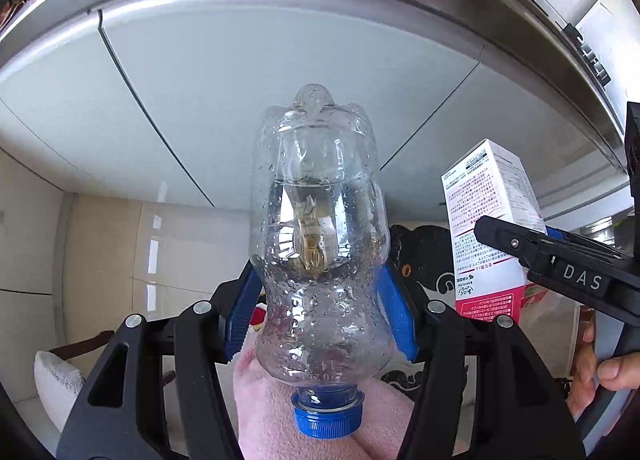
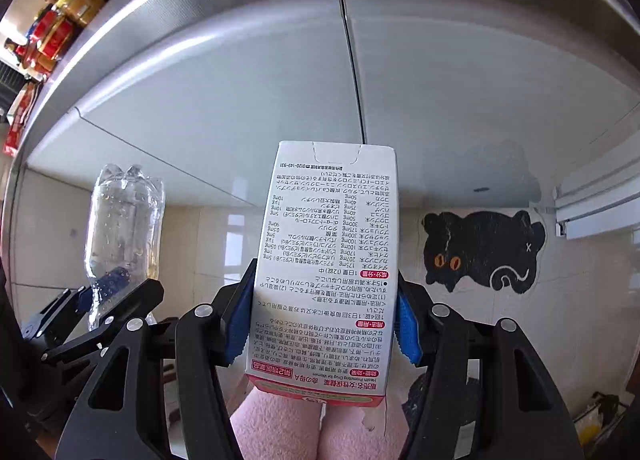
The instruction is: Collect trash
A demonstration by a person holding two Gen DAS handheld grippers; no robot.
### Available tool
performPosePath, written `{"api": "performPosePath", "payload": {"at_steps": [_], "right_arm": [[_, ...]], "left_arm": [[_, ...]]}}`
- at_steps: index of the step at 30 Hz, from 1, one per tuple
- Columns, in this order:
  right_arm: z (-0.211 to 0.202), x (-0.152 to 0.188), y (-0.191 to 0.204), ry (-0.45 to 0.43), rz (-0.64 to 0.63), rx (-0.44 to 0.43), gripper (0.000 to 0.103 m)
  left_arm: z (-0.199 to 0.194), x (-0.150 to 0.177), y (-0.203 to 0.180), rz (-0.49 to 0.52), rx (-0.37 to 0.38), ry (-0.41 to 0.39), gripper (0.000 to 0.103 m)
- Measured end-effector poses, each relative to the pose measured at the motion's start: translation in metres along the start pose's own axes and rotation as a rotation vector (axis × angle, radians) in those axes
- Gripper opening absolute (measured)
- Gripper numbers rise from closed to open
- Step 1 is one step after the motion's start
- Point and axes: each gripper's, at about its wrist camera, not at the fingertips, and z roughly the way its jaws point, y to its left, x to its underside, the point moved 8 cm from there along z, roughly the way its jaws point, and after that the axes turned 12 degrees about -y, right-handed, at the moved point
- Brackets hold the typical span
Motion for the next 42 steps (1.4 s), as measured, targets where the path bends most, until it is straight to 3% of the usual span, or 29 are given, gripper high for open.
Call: {"api": "performPosePath", "payload": {"at_steps": [9, 17, 27, 32, 33, 38, 42], "right_arm": [[0.104, 0.014, -0.018, 0.048, 0.074, 0.015, 0.060], [0.175, 0.029, -0.026, 0.111, 0.116, 0.001, 0.060], [0.208, 0.028, -0.024, 0.136, 0.100, 0.000, 0.062], [0.211, 0.025, -0.020, 0.125, 0.113, 0.021, 0.071], [0.210, 0.024, -0.020, 0.120, 0.120, 0.021, 0.073], [0.206, 0.016, -0.019, 0.103, 0.142, 0.027, 0.092], [0.197, 0.013, -0.019, 0.096, 0.151, 0.043, 0.100]], "left_arm": [[0.096, 0.029, 0.016, 0.021, -0.008, 0.071, 0.055], [0.164, 0.055, 0.038, 0.007, 0.030, 0.158, 0.055], [0.194, 0.054, 0.047, 0.009, 0.065, 0.181, 0.055], [0.193, 0.052, 0.047, -0.009, 0.075, 0.186, 0.056], [0.191, 0.051, 0.047, -0.008, 0.075, 0.184, 0.057], [0.180, 0.045, 0.041, 0.023, 0.069, 0.160, 0.081], [0.165, 0.036, 0.034, 0.027, 0.063, 0.141, 0.094]]}}
